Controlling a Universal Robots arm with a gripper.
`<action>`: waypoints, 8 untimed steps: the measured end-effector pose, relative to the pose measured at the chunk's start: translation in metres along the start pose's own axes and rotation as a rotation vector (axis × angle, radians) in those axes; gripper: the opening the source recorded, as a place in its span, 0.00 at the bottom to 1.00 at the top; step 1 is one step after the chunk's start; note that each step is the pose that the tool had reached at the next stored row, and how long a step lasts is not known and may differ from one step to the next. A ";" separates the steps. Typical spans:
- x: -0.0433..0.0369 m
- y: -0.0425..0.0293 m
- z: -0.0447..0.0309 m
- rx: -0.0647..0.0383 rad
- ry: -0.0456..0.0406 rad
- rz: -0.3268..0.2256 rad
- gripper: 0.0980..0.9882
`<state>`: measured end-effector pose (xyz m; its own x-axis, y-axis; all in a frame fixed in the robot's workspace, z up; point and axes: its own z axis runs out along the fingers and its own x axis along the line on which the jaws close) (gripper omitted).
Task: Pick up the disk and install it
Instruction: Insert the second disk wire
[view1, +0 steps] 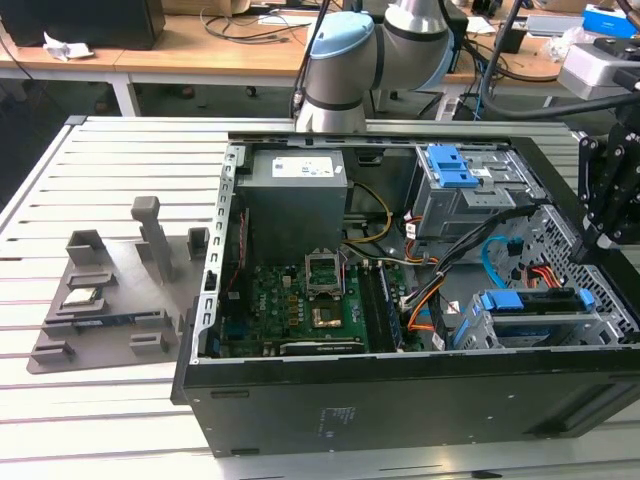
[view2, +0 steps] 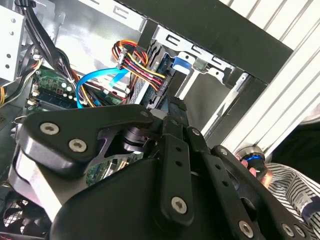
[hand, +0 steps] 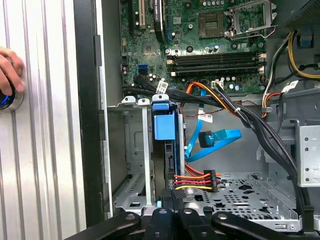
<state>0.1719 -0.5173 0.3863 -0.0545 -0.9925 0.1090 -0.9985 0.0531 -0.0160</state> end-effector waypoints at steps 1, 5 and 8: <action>0.0000 0.0000 0.0000 0.000 0.0000 0.000 0.01; -0.0010 0.0001 -0.0004 0.000 0.0003 0.000 0.23; -0.0070 0.0007 0.0000 0.000 -0.0023 0.000 0.23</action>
<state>0.1716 -0.5103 0.3855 -0.0541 -0.9928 0.1067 -0.9985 0.0527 -0.0160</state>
